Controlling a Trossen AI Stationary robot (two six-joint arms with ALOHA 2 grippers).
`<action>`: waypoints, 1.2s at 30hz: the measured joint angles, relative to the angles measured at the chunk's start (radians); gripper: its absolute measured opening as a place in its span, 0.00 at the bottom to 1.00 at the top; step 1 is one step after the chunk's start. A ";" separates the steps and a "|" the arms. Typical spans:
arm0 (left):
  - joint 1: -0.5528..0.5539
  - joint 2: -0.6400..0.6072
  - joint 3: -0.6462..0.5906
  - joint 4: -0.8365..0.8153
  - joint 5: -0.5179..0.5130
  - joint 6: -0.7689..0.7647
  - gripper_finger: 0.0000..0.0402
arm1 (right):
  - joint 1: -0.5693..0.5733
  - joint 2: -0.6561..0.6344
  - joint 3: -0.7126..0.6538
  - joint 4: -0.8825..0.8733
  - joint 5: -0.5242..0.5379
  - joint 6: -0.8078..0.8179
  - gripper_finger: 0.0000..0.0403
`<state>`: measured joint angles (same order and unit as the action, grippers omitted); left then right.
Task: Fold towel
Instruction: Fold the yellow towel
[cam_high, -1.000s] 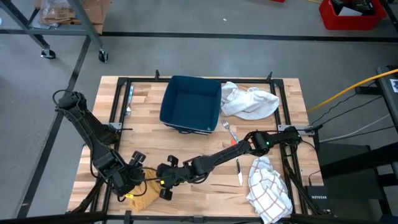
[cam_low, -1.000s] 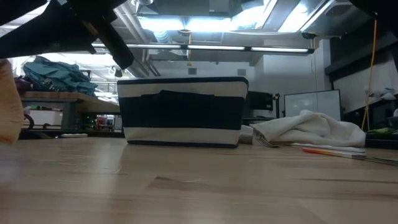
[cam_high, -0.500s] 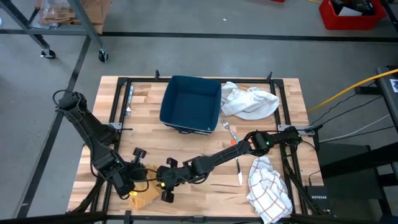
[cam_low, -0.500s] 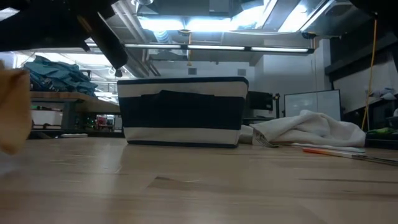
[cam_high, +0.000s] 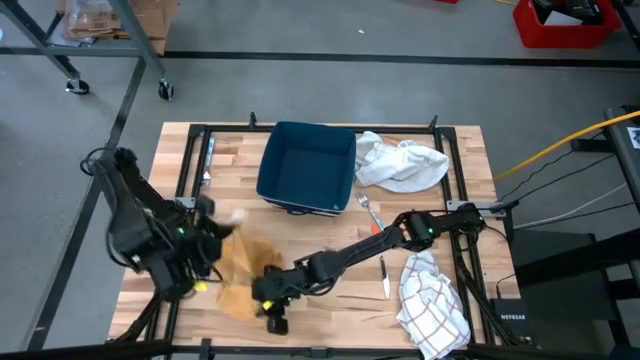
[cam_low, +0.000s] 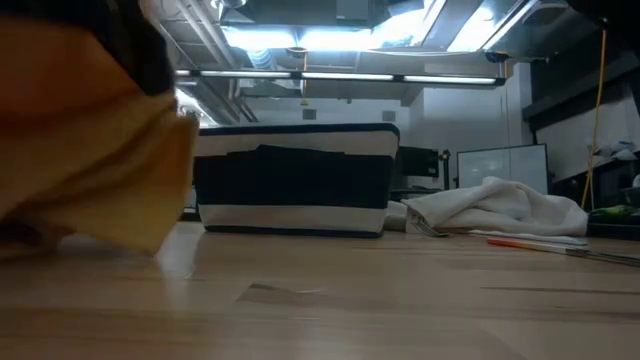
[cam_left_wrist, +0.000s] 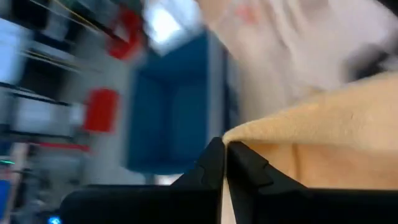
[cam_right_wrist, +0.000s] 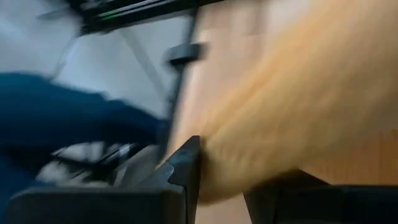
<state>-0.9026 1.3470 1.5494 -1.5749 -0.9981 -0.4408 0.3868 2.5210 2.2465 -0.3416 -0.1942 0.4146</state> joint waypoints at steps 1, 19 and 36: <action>0.008 -0.014 0.029 0.021 -0.081 0.061 0.00 | 0.002 0.000 0.001 0.001 -0.045 0.003 0.25; 0.054 -0.088 0.222 0.177 -0.221 0.200 0.00 | 0.061 0.002 0.000 -0.143 0.025 0.064 0.25; 0.054 -0.079 0.222 0.174 -0.054 0.104 0.00 | 0.084 0.002 0.000 0.169 0.926 0.105 0.25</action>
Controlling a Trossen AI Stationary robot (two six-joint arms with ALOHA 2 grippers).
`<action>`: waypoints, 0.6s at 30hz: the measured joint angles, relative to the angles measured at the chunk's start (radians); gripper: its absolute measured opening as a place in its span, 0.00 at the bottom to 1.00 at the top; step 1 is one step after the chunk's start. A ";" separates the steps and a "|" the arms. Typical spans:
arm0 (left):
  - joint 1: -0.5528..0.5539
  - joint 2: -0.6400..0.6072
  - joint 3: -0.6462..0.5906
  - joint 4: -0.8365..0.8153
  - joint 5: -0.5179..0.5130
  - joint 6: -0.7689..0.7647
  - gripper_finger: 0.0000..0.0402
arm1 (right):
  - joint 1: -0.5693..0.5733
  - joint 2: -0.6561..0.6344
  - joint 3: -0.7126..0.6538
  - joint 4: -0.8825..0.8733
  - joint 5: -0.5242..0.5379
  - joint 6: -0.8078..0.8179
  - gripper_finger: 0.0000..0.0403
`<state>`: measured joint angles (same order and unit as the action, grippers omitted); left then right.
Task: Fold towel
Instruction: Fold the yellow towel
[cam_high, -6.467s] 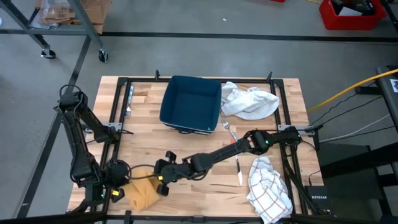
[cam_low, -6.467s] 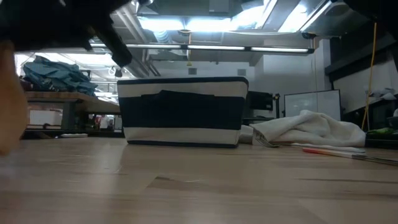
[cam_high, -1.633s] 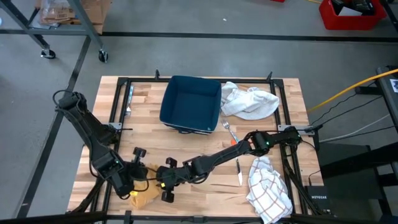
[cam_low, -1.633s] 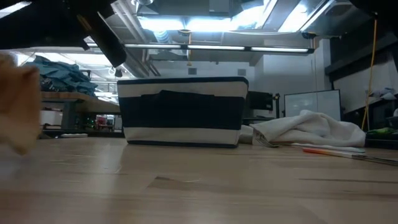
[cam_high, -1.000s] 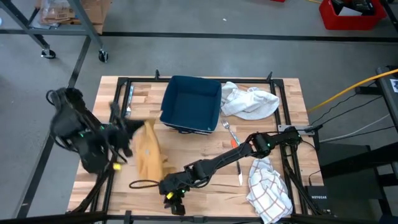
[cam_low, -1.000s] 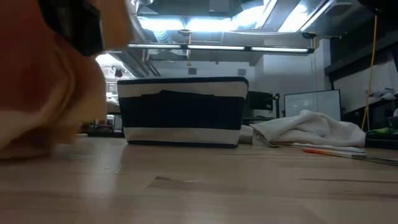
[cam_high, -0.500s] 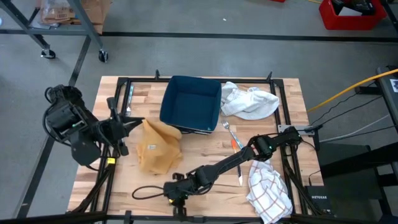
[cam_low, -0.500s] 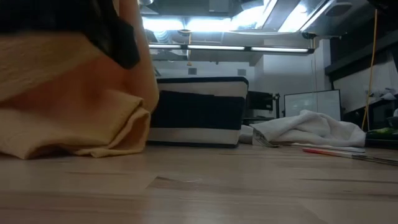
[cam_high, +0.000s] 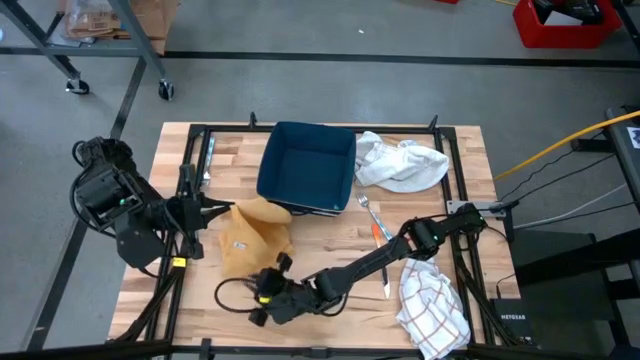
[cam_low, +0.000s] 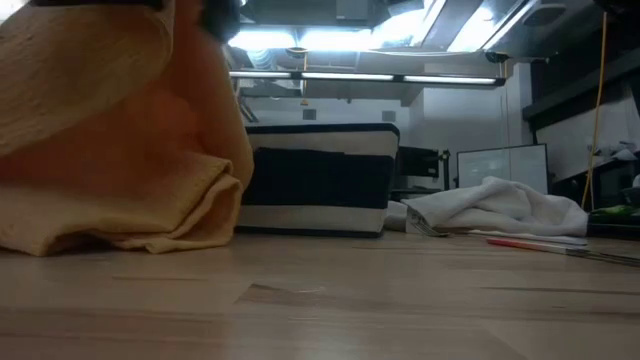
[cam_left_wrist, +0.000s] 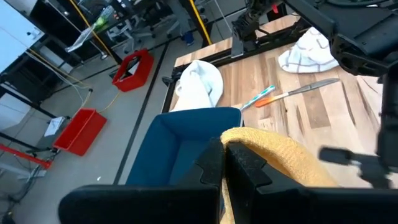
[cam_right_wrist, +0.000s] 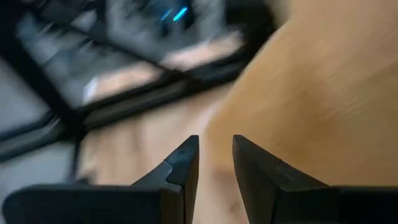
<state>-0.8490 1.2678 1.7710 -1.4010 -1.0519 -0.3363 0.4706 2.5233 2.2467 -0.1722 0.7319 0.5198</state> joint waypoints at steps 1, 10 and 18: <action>0.000 0.000 0.000 0.000 0.000 0.001 0.00 | 0.003 0.000 0.000 0.008 0.068 -0.001 0.25; 0.000 0.000 0.000 0.005 0.000 0.002 0.00 | 0.027 0.000 0.000 0.022 0.376 -0.032 0.25; 0.000 0.000 0.000 0.006 0.000 0.002 0.00 | 0.005 0.000 0.000 0.078 0.495 -0.122 0.25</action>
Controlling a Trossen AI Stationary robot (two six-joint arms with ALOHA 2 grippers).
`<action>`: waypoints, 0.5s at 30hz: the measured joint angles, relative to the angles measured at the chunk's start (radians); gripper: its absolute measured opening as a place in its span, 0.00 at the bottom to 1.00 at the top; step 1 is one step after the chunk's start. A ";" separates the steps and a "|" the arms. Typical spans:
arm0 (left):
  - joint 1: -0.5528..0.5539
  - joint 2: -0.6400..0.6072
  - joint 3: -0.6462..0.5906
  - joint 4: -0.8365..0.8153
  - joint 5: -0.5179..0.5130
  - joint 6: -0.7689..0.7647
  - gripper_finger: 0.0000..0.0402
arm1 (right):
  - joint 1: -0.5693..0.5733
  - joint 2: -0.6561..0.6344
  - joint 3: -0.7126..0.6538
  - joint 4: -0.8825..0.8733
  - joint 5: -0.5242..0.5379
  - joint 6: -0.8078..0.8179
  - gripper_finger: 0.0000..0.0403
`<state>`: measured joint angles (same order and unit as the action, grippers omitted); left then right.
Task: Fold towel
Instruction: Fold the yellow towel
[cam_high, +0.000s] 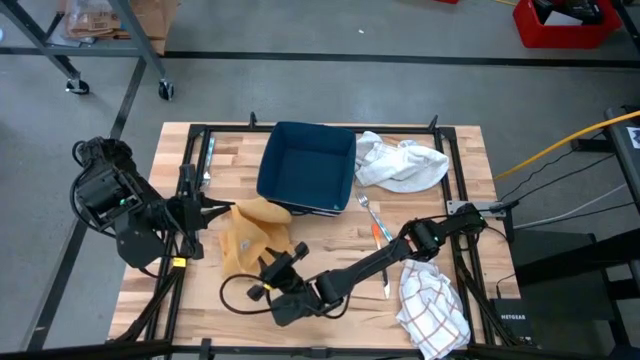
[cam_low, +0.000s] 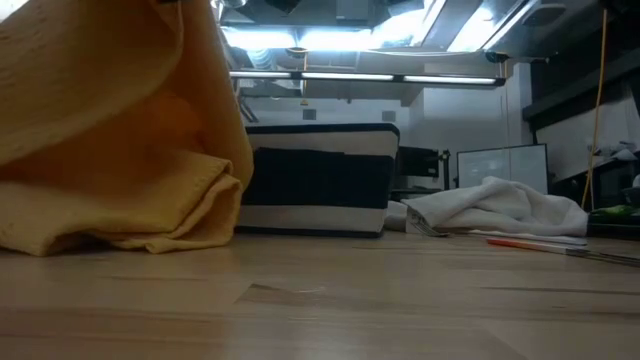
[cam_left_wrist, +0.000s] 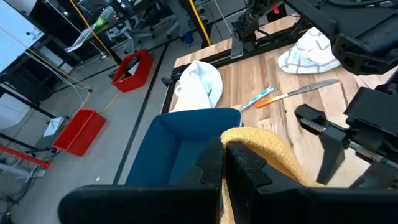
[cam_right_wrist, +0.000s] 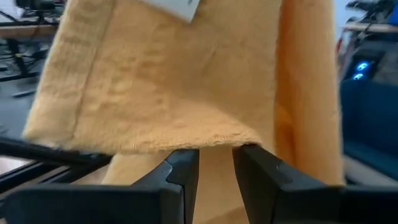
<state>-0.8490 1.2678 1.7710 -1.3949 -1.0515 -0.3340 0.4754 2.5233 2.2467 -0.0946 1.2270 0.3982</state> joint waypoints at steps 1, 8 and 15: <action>0.000 0.000 0.000 0.000 0.000 0.000 0.00 | 0.000 0.000 0.000 0.015 0.005 -0.027 0.25; 0.000 0.000 0.000 0.000 0.000 0.000 0.00 | -0.005 -0.002 0.000 0.113 0.007 -0.183 0.25; 0.000 0.000 0.000 0.000 0.000 0.000 0.00 | 0.009 -0.002 0.000 0.154 -0.075 -0.354 0.25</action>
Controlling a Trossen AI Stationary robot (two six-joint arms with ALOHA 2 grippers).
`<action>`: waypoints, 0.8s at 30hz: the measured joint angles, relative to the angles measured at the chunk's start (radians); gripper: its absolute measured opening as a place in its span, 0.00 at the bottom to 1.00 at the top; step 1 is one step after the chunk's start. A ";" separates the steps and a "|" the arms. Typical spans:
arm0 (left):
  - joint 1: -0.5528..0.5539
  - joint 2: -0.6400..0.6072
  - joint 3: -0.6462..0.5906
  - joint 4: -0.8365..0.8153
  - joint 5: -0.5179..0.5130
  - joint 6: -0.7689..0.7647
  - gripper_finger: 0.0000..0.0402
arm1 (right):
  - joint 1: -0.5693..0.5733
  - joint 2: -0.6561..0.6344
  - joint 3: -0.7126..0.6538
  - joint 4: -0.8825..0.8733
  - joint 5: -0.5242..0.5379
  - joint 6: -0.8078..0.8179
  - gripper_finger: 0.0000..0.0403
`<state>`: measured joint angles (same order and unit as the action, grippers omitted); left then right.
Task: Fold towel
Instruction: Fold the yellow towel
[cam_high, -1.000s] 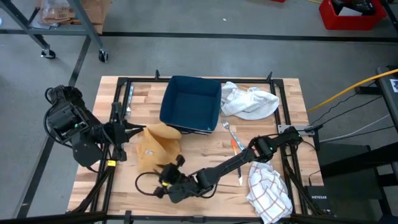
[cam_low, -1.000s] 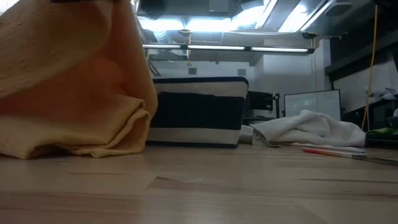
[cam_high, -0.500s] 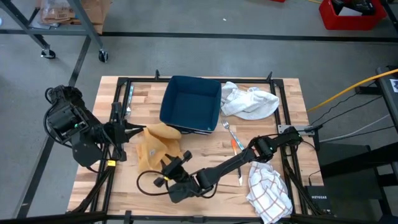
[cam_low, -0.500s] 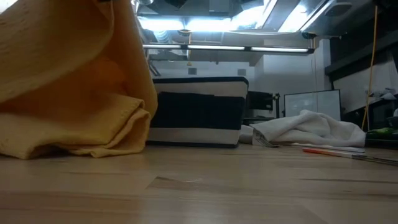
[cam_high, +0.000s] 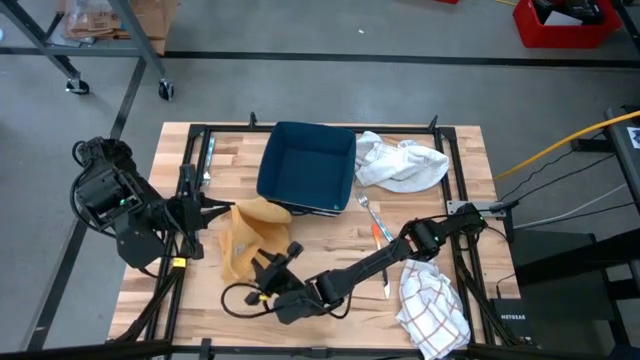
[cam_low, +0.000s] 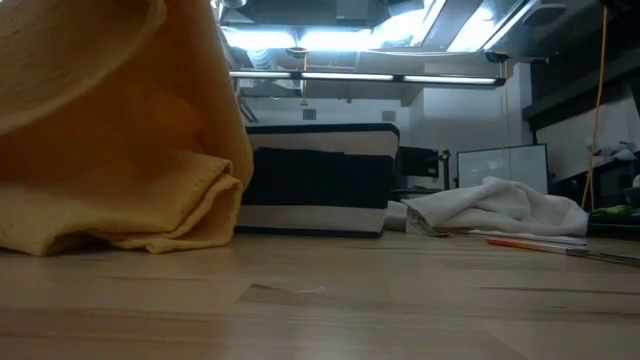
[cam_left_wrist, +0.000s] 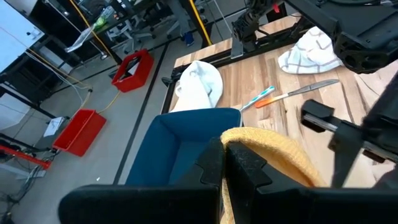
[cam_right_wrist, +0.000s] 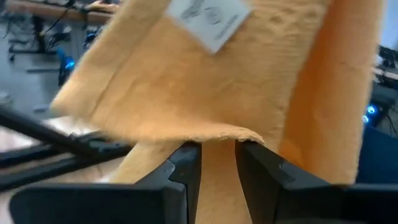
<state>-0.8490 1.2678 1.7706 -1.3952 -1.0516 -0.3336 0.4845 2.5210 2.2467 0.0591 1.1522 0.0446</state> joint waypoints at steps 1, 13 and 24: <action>0.000 0.000 0.000 0.000 0.000 0.000 0.00 | 0.006 0.000 0.000 -0.001 -0.003 -0.023 0.25; 0.000 0.000 0.000 0.001 0.000 0.022 0.00 | 0.024 0.000 0.000 -0.003 -0.003 -0.181 0.25; 0.000 0.000 0.000 0.001 0.000 0.027 0.00 | 0.027 0.000 0.000 0.007 -0.057 -0.271 0.25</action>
<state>-0.8490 1.2678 1.7702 -1.3938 -1.0519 -0.3065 0.5114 2.5210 2.2463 0.0662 1.0957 -0.2262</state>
